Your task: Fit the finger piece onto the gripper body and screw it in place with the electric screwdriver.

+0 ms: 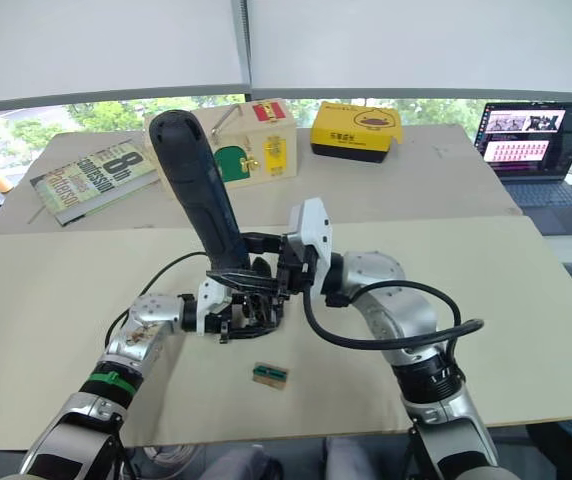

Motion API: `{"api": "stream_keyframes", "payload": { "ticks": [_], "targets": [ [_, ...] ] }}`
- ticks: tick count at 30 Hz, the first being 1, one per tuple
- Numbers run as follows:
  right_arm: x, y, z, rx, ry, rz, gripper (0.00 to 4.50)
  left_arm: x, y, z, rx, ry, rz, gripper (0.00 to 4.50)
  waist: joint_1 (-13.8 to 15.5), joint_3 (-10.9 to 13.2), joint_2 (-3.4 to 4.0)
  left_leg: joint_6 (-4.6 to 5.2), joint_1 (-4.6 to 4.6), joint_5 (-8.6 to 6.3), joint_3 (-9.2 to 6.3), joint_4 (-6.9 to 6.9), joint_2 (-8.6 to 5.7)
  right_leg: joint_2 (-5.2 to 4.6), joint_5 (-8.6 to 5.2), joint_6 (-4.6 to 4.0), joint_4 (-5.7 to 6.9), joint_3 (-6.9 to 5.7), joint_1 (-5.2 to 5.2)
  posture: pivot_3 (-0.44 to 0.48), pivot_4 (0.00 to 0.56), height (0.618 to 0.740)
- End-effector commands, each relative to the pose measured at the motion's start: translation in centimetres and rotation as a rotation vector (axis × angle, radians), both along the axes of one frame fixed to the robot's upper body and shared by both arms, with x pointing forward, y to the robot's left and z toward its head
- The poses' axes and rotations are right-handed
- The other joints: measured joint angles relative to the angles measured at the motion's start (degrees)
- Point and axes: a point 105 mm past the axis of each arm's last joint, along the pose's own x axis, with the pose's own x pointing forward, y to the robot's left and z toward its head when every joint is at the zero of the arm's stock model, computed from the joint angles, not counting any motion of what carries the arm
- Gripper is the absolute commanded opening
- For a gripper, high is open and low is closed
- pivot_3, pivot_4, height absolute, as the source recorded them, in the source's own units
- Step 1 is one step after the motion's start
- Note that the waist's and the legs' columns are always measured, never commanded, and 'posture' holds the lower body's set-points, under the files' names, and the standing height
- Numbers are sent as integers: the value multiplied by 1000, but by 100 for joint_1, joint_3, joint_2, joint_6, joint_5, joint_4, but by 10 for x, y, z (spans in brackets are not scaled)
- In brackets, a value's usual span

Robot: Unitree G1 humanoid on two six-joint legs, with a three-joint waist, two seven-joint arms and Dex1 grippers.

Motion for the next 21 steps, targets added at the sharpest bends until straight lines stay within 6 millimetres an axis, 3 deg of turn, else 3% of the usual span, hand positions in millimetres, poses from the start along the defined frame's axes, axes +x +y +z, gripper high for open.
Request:
{"api": "stream_keyframes", "payload": {
  "ticks": [1, 16, 21],
  "targets": [
    [7, 4, -25, -72, 66, -25, 1950, -7, 0, -8, 21, 34, -31, 2330, 0, -1, -1, 0, 0, 0, 0, 0, 0, 0, 0, 0, 0, 0, 0, 0, 150, 740],
    [7, 4, -26, -77, 64, -20, 1950, -8, 1, -10, 17, 39, -23, 2330, -2, -17, 1, 0, 2, 0, 0, -2, 0, 1, 0, 0, 0, -1, 0, 0, 150, 740],
    [-6, 1, -2, 8, -3, 47, 1950, -8, 1, -12, 18, 44, -20, 2330, -3, -17, 1, 0, 1, 0, 0, -2, 0, 1, 0, 0, -1, 0, 0, 0, 150, 740]
  ]
}}
